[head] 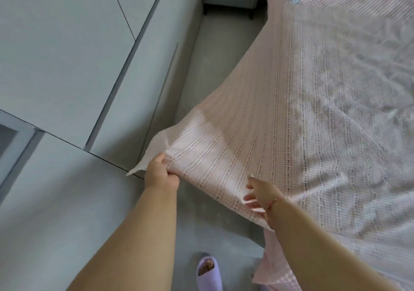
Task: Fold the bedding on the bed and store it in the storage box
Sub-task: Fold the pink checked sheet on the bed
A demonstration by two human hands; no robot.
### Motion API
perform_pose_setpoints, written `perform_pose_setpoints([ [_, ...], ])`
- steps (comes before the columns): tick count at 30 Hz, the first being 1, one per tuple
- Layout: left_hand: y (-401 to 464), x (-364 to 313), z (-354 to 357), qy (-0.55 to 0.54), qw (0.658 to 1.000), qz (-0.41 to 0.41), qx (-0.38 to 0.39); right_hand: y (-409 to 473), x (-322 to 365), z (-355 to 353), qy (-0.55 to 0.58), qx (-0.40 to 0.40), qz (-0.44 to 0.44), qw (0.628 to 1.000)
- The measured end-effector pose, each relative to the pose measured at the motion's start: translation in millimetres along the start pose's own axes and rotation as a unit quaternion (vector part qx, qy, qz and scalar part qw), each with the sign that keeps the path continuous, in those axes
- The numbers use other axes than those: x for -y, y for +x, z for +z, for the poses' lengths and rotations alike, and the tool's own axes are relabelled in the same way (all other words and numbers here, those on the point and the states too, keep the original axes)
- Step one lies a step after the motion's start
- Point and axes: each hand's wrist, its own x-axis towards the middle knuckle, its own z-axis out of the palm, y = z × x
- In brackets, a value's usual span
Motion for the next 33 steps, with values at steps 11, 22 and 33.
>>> perform_pose_setpoints([
  [11,-42,-51,-47,-0.042,0.997,-0.049,0.037,-63,45,27,-0.092,0.055,-0.024,0.994],
  [22,-74,-71,-107,0.037,0.998,-0.022,-0.040,-94,43,43,-0.114,0.049,-0.044,0.991],
  [33,-125,-73,-8,0.151,0.980,0.089,0.095,-101,61,33,-0.036,0.010,-0.145,0.989],
])
